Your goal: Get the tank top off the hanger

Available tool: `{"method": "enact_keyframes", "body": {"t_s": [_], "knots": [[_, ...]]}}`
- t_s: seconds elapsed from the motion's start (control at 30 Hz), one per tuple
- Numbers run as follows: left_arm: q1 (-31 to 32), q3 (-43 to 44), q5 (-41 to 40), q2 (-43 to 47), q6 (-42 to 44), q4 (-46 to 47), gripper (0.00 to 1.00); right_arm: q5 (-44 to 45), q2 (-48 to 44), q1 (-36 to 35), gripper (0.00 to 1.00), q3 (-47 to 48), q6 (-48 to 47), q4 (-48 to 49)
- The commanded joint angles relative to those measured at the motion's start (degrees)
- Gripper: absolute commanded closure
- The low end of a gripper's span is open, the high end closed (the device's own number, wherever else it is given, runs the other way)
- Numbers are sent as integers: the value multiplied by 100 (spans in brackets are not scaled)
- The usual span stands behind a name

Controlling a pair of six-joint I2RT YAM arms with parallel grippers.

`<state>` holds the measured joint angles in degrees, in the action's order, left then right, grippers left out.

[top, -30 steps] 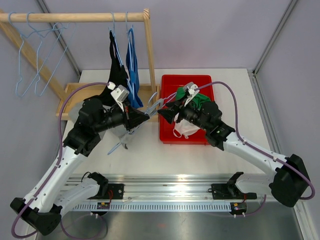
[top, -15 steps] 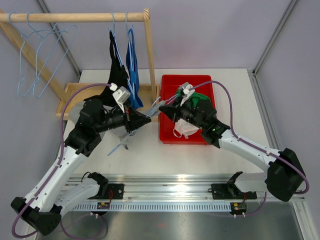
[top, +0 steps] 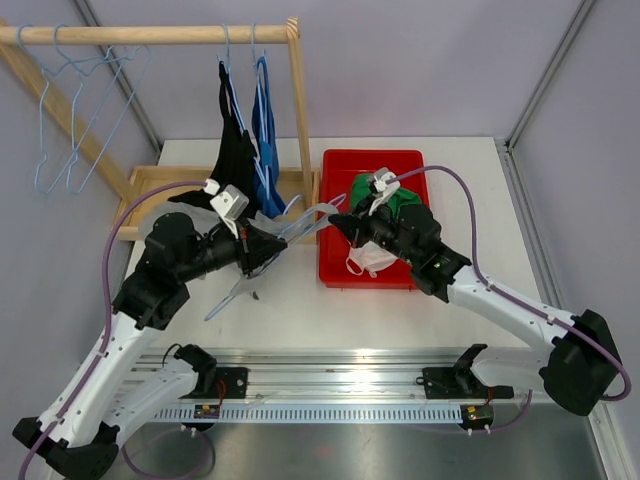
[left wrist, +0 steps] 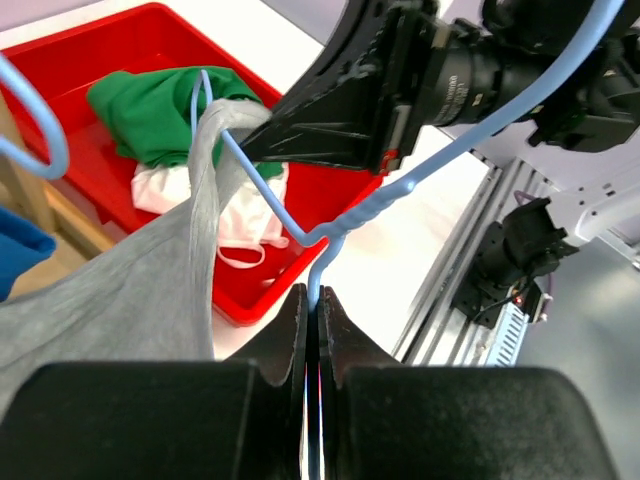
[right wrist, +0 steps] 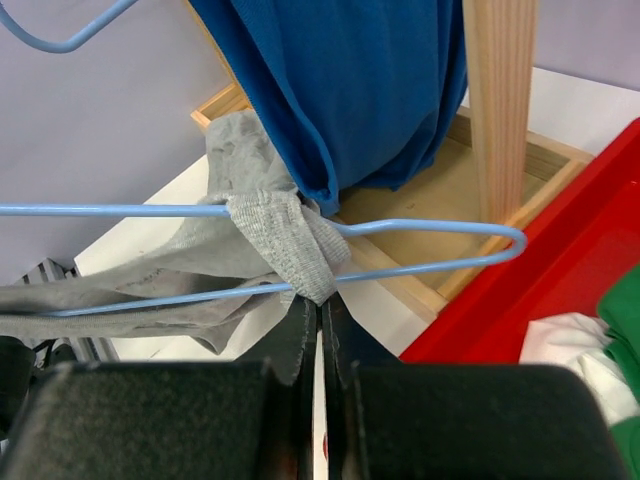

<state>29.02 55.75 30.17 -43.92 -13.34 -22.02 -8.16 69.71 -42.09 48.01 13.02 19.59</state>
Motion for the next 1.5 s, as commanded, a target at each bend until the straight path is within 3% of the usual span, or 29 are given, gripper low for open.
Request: {"method": "enact_keyframes", "body": {"t_s": [0.0, 0.47, 1.03, 1.47], "knots": [[34, -46, -345, 147, 218, -179, 100, 377, -362, -45, 100, -20, -141, -184], [552, -538, -513, 788, -45, -716, 100, 781, -37, -45, 100, 94, -256, -333], [614, -257, -214, 1544, -54, -2113, 100, 1089, 657, -45, 100, 323, -282, -228], [614, 225, 339, 2151, -458, -1517, 100, 1159, 789, -54, 100, 218, -282, -210]]}}
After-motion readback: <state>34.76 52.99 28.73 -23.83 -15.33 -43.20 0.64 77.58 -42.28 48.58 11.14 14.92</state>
